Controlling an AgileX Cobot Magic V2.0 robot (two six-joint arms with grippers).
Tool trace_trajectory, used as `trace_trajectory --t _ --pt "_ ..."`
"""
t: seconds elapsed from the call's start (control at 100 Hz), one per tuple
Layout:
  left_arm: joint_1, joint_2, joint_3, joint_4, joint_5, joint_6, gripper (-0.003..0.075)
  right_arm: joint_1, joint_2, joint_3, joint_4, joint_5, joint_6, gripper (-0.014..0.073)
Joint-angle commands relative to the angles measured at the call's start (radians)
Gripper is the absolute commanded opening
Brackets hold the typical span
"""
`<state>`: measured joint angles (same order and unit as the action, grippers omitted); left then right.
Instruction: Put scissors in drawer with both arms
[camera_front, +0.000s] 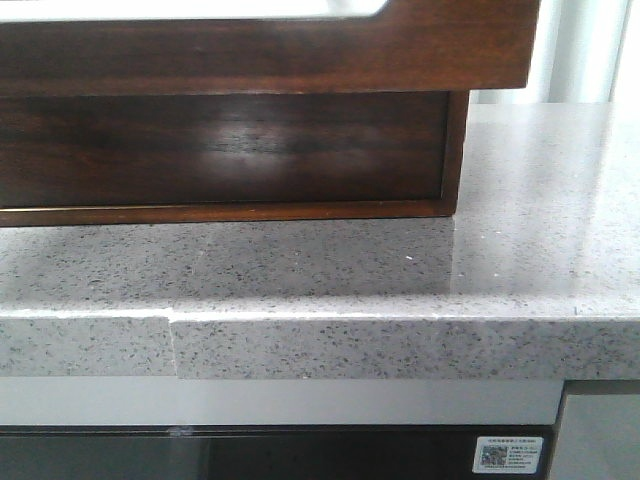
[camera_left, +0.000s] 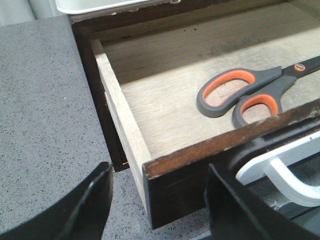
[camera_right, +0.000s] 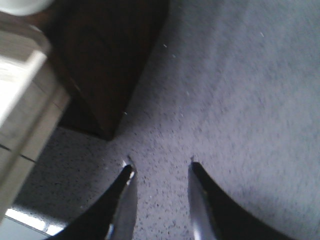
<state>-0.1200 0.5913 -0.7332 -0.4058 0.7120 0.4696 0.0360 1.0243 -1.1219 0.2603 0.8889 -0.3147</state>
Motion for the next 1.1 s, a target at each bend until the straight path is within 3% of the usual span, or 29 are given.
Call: trace_trajectory --t 0.0,0.22,0.5,0.57,0.81,0.86,1.09 --pt "-0.007 0.005 -0.034 -0.023 -0.071 -0.009 0.0385 -0.027 -0.078 0.085 0.055 -0.126 0.001 0.021" --pt "-0.007 0.005 -0.034 -0.023 -0.071 -0.009 0.0385 -0.027 -0.256 0.326 0.07 -0.275 0.001 0.021" --pt "-0.007 0.005 -0.034 -0.023 -0.073 -0.009 0.037 -0.027 -0.349 0.385 0.068 -0.32 0.001 0.0207" --pt "-0.007 0.005 -0.034 -0.023 -0.073 -0.009 0.0316 -0.027 -0.349 0.385 0.068 -0.32 0.001 0.0184" --pt "-0.007 0.005 -0.034 -0.023 -0.073 -0.009 0.0042 -0.027 -0.349 0.385 0.068 -0.318 0.001 -0.0063" --pt "-0.007 0.005 -0.034 -0.023 -0.073 -0.009 -0.0012 -0.027 -0.349 0.385 0.068 -0.318 0.001 -0.0069" --pt "-0.007 0.005 -0.034 -0.025 -0.063 -0.009 -0.002 -0.027 -0.349 0.385 0.063 -0.313 0.001 -0.0069"
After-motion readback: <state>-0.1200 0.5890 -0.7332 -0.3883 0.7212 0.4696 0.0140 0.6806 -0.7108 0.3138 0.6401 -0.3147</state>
